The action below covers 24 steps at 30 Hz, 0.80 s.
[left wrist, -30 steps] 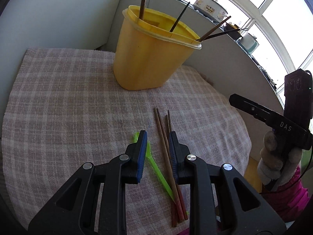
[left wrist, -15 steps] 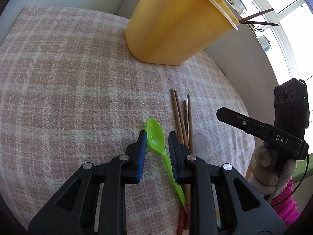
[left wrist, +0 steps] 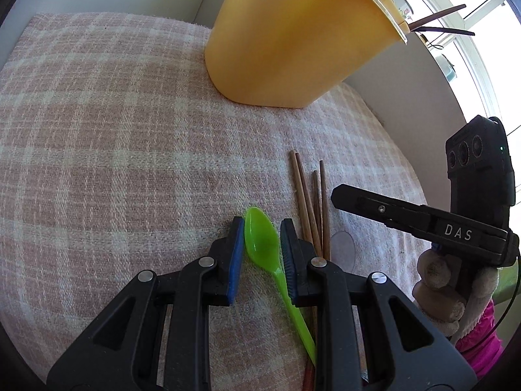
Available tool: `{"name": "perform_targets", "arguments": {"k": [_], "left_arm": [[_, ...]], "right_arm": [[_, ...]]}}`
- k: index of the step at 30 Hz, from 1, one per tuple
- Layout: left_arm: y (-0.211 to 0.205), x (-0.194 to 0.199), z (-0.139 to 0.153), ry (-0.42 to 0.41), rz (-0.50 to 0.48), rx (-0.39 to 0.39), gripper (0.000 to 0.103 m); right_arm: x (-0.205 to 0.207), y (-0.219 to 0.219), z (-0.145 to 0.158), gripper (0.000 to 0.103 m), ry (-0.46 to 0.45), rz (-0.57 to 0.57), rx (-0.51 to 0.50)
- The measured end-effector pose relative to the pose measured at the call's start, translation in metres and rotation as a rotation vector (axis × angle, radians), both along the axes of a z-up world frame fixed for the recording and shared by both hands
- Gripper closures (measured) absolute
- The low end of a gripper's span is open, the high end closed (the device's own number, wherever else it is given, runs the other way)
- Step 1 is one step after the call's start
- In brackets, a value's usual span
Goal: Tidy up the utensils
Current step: 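Close the left tool on the green spoon while the right tool grasps a wooden chopstick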
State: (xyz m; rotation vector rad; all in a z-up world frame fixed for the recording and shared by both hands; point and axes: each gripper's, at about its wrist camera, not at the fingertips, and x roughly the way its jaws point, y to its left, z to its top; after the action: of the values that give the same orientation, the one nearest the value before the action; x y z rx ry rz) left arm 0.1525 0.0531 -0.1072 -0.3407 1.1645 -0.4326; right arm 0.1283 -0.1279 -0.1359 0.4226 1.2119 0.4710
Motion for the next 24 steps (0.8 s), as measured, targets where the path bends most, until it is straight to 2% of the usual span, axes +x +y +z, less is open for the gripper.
{"name": "perform_targets", "arguments": {"k": [3,7,14,16,24], "left_arm": [[-0.007,0.003,-0.001,-0.016,-0.006,0.011,0.082],[-0.016,0.007,-0.003,-0.031,-0.007,0.024,0.096],[-0.013,0.003,-0.009,-0.052,-0.007,0.004,0.100],[-0.014,0.002,-0.008,-0.053,-0.009,-0.002,0.100],[-0.004,-0.002,0.001,-0.072,-0.006,-0.009,0.101]], "right_arm": [[0.002,0.006,-0.004,0.078,0.013,0.003,0.011],[0.002,0.013,-0.006,0.078,0.016,0.008,-0.003],[0.003,0.023,-0.008,0.089,0.011,0.019,-0.036],[0.004,0.024,-0.008,0.095,0.013,0.024,-0.033],[0.004,0.015,-0.004,0.097,0.010,0.007,-0.004]]}}
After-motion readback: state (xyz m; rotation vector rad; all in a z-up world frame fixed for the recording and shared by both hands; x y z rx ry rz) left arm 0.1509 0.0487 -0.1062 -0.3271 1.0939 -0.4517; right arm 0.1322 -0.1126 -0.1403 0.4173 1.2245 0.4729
